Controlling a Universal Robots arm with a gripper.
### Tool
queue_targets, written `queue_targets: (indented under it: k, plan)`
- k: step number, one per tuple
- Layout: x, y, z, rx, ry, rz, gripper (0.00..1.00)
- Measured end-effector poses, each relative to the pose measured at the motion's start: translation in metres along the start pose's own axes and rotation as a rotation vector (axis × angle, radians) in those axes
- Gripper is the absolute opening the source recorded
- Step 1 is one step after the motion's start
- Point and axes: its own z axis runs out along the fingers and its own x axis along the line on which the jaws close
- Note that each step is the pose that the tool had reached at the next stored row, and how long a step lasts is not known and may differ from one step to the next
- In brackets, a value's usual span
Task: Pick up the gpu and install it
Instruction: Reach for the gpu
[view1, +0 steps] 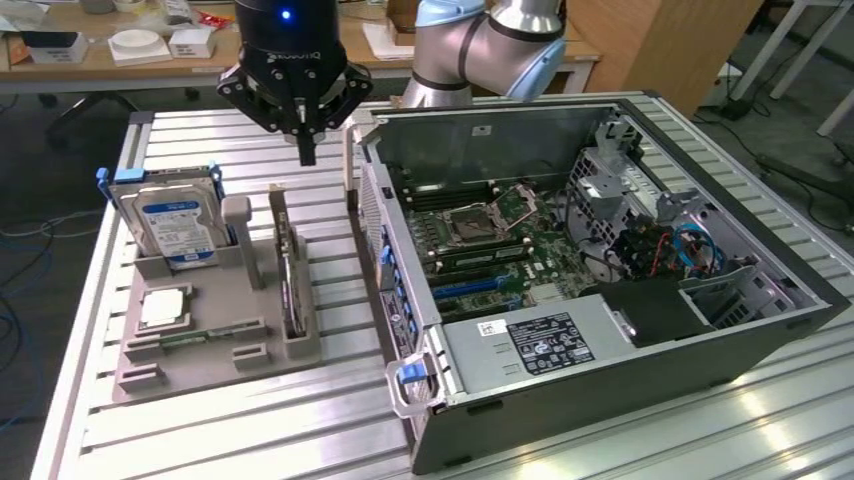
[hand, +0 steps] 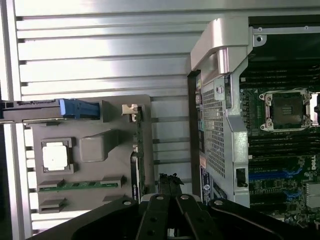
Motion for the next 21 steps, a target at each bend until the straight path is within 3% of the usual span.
queue_targets:
  k: [21]
  plan:
    - [0.035, -0.0025, -0.0009, -0.0001, 0.0000, 0.000, 0.10]
